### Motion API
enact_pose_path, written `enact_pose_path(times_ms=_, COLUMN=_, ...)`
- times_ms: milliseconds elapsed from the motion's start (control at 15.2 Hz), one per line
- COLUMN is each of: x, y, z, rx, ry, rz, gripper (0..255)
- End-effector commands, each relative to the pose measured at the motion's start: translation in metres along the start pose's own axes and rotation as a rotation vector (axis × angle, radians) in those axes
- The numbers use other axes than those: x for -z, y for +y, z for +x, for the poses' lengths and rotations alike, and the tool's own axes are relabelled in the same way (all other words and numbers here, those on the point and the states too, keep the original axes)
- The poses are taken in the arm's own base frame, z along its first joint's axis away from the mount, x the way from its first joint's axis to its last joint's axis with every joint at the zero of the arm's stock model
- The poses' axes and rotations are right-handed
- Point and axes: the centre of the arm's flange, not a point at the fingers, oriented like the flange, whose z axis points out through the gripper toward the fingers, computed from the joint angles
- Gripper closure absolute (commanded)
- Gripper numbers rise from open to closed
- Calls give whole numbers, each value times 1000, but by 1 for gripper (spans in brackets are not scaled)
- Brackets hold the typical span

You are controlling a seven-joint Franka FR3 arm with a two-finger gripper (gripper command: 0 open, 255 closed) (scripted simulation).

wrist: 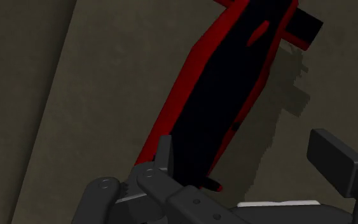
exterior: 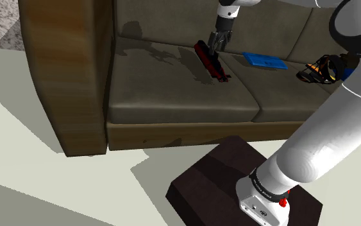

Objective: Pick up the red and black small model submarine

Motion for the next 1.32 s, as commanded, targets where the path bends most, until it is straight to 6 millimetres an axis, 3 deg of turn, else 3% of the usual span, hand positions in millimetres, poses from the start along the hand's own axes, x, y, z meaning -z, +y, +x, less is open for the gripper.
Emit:
enact_pose_path(times_ms=0, x=4, y=13, z=18, rx=-5, ry=13, rz=-15, gripper=0)
enact_pose_path(times_ms=198, x=8, y=33, z=44, rx=-12, ry=29, rz=-35, gripper=0)
enact_pose_path(times_ms=792, x=-32, y=29, z=47, rx=-12, ry=29, rz=-35, gripper=0)
enact_pose_path(times_ms=858, x=-32, y=29, z=47, rx=-12, ry=29, rz=-35, gripper=255)
enact_pose_path(times_ms=1254, x=-33, y=29, z=47, rx=-12, ry=29, rz=-35, gripper=255)
